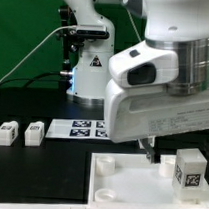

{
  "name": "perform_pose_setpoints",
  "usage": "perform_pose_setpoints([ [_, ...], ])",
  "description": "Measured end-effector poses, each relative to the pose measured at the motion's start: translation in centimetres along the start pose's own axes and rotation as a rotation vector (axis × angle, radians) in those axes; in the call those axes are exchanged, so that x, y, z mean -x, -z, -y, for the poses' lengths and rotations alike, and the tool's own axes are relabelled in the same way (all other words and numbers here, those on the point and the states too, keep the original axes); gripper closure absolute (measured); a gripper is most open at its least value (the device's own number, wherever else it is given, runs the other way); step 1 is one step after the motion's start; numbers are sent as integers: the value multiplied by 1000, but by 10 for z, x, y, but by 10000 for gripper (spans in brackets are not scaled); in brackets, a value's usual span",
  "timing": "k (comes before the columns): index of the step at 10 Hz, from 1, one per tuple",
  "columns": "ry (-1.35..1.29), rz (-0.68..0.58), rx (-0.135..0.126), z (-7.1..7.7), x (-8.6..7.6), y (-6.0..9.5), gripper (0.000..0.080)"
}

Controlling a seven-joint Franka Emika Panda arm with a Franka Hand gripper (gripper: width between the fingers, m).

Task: Assemble one leg

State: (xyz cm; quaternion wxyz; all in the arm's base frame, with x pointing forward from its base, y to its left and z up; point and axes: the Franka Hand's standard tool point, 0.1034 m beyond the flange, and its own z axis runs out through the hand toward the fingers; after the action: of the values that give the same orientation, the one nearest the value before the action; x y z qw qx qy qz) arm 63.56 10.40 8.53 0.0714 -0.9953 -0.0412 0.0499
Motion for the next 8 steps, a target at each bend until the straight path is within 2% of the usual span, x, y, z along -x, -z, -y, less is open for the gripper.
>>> perform_pose_setpoints([
  [4, -27, 2, -1, 2, -1, -3, 151],
  [5, -32, 2, -1, 2, -1, -3, 241],
  [6, -47, 2, -1, 2, 0, -3, 241],
  [7, -63, 3, -1, 2, 0, -4, 425],
  [8, -123, 3, -2, 3, 0, -4, 508],
])
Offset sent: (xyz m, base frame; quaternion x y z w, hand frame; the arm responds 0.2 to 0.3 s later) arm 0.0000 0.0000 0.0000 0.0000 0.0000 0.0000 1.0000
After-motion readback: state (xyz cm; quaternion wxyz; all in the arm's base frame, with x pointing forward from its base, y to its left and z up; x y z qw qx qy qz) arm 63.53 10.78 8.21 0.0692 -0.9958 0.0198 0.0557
